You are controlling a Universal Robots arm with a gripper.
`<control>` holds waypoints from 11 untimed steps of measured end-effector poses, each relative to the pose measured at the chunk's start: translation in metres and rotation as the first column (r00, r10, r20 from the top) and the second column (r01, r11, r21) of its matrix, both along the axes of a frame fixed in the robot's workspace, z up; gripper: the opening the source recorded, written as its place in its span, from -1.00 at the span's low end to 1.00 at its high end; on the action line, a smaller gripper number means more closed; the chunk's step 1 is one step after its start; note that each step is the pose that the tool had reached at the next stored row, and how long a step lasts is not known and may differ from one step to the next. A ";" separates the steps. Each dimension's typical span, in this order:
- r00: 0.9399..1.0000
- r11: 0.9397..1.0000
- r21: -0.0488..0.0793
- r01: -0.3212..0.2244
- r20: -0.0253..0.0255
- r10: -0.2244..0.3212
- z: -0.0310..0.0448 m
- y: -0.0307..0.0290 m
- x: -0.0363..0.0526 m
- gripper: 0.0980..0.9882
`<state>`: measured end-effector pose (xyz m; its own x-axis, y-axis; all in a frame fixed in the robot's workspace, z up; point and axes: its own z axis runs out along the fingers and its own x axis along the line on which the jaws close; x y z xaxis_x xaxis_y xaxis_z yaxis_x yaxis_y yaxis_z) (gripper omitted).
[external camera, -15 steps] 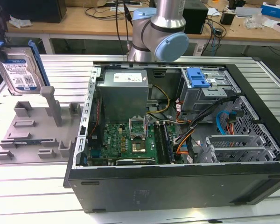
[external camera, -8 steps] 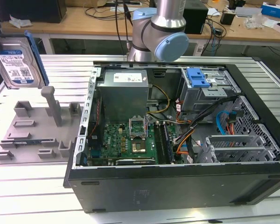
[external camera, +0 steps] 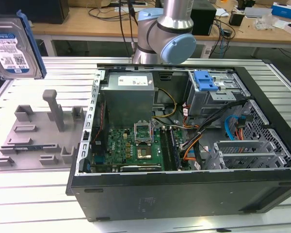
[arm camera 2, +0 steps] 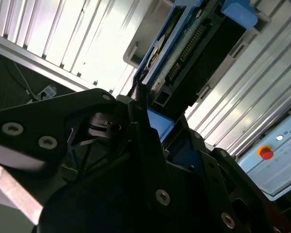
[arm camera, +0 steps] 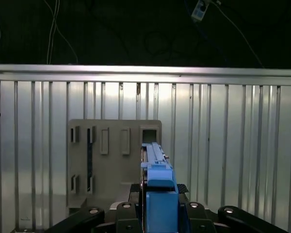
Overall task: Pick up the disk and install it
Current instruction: 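Pick up the disk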
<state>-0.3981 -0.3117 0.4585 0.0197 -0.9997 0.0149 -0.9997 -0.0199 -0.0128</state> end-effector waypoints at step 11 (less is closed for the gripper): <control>1.000 1.000 0.001 0.000 0.001 0.000 0.0256 0.0000 0.0000 -0.40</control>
